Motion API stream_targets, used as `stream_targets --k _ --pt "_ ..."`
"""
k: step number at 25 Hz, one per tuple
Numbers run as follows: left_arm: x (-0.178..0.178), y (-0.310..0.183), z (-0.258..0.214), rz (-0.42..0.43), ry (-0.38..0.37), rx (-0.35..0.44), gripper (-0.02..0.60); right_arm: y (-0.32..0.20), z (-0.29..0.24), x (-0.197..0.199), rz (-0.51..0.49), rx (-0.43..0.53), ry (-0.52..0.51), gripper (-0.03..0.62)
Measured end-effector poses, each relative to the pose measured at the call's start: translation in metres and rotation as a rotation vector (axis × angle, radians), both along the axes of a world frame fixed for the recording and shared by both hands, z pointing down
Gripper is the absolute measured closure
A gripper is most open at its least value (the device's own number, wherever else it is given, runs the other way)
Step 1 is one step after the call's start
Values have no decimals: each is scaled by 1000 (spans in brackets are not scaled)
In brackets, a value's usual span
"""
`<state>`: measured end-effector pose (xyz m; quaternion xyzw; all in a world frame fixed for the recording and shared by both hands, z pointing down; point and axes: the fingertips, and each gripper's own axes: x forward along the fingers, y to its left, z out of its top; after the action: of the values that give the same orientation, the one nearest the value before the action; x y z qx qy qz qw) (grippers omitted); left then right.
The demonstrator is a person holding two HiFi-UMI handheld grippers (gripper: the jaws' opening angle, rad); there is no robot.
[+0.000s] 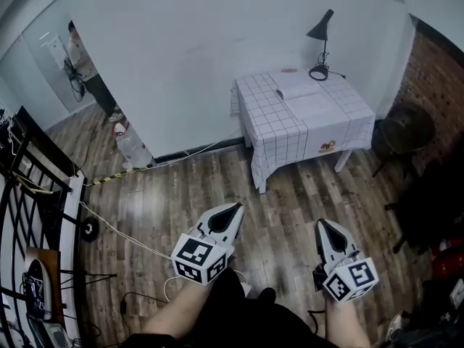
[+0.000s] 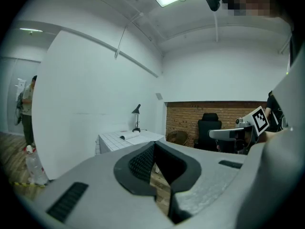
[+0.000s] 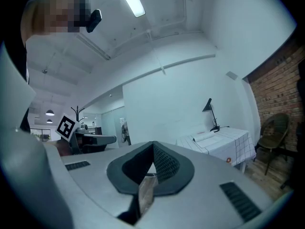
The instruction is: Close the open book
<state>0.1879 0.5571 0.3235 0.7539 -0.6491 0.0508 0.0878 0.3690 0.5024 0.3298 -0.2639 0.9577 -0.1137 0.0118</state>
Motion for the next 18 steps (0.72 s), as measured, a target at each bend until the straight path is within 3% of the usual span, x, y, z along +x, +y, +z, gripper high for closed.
stream_targets --k 4,9,14,18 --pt "0 -11 4 -18 15 -4 572 -9 6 7 -3 -39 -2 591" --pt "-6 -40 3 11 22 -1 572 -35 5 -11 -5 -61 -14 591" --pt "-44 -75 -2 35 45 24 572 -61 1 -56 -14 -63 1 591" --pt "-83 -120 22 45 66 18 572 -100 26 -92 -4 -84 21 591"
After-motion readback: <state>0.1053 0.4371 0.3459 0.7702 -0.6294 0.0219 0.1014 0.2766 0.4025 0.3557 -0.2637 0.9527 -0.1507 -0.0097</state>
